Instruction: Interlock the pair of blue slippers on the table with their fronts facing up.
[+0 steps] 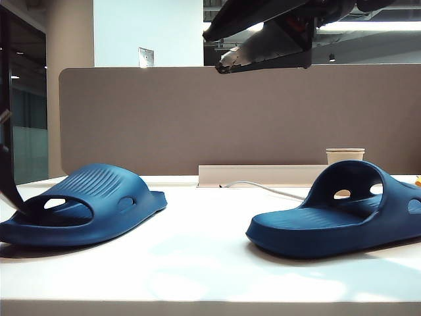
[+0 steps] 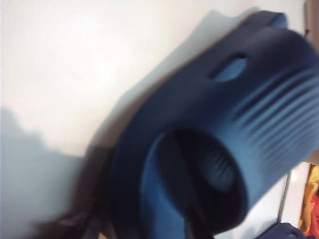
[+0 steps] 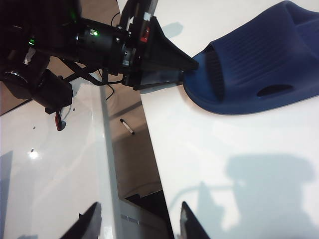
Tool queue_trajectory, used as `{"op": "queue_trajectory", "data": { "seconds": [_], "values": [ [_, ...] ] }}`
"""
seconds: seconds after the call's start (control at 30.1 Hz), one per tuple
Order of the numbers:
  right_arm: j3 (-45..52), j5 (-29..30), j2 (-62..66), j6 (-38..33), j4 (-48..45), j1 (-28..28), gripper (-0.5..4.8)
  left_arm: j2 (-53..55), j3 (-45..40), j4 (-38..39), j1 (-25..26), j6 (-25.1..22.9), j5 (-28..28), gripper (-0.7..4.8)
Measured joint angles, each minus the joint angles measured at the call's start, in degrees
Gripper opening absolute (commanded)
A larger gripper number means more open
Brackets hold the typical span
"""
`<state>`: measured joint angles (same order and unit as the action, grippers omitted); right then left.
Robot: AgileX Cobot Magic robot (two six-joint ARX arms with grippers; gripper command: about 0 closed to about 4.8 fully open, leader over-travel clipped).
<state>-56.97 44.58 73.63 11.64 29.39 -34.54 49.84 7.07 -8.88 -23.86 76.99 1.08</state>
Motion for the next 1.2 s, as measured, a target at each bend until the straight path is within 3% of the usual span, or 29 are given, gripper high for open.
{"op": "queue_trajectory", "data": {
  "seconds": [0.5, 0.66, 0.83, 0.93, 1.2],
  "values": [
    [0.0, 0.0, 0.0, -0.3, 0.0, 0.0, 1.98, 7.6, 0.5, -7.7, -0.2, 0.0, -0.7, 2.04],
    [0.0, -0.6, 0.0, -0.3, -0.5, 0.0, 1.98, 9.4, 0.9, -8.6, -0.2, 0.0, -0.6, 1.20],
    [0.0, -5.0, 0.0, -0.3, -0.6, 0.0, 1.98, 9.7, 0.9, -9.2, -0.2, -0.2, -0.6, 1.08],
    [0.0, -7.4, 0.0, -0.4, -0.6, 0.0, 1.98, 9.7, 0.8, -9.4, -0.2, -0.5, -0.7, 0.50],
    [0.0, -10.8, 0.0, -1.0, -0.9, 0.0, 1.98, 10.4, 0.4, -13.2, -0.1, -5.2, -2.0, 0.47]
  ]
}}
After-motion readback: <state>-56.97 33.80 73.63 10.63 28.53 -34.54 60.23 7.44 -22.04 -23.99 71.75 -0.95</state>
